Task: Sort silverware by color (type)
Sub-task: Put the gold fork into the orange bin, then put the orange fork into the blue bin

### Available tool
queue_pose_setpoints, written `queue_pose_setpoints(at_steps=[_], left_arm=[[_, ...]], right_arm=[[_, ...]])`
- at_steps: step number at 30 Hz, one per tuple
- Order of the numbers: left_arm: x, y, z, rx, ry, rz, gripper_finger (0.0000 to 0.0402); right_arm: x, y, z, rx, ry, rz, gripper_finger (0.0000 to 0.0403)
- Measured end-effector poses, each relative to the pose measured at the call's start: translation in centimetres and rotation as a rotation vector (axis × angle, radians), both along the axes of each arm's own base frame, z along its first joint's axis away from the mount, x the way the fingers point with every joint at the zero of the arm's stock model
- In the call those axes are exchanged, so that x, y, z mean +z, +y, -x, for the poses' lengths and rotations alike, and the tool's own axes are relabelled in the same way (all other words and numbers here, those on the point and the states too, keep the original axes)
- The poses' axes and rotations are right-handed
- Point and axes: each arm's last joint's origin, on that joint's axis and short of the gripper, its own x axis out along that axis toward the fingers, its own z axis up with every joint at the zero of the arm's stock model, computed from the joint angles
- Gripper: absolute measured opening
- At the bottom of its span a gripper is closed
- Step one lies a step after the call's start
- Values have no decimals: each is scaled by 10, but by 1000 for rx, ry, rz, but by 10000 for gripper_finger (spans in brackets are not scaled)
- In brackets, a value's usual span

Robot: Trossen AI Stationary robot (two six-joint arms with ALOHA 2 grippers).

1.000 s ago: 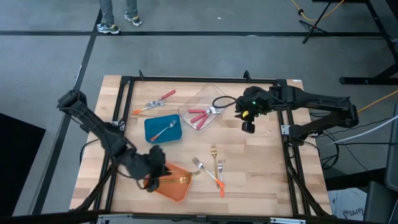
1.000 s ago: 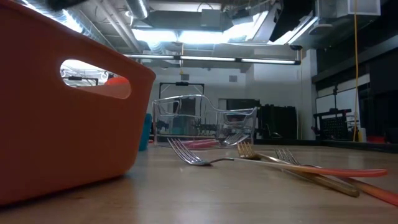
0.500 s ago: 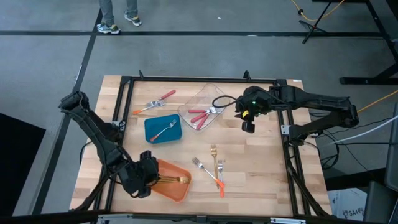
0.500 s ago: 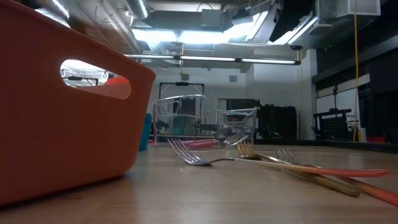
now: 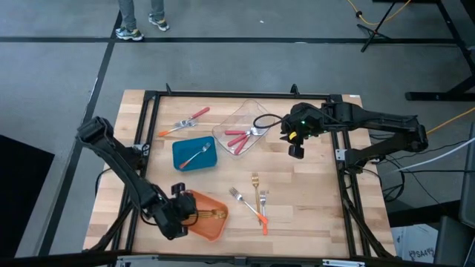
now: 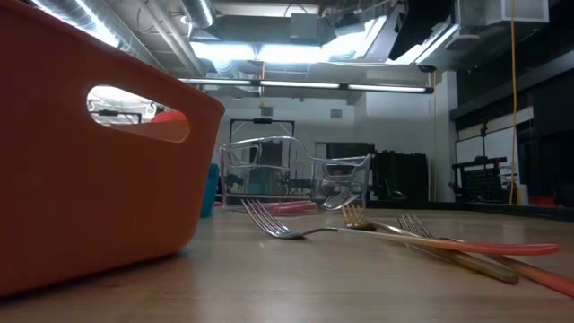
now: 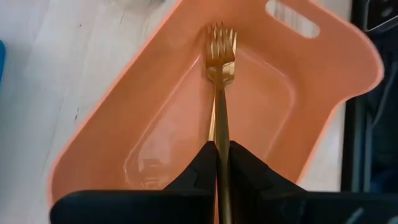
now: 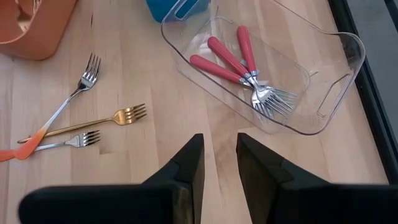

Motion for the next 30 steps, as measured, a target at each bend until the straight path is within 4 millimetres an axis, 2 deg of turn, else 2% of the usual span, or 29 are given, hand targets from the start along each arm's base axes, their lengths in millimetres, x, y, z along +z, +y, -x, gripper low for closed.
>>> queue_pose_setpoints(at_steps=[12, 24, 30], left_arm=[[-15, -4, -4, -5, 42, -31, 17], [-31, -8, -7, -15, 100, -50, 56], [-31, -8, -6, -17, 105, -48, 69]], right_arm=[[0, 0, 0, 0, 0, 0, 85], [0, 0, 0, 0, 1, 0, 85], [0, 0, 0, 0, 1, 0, 85]])
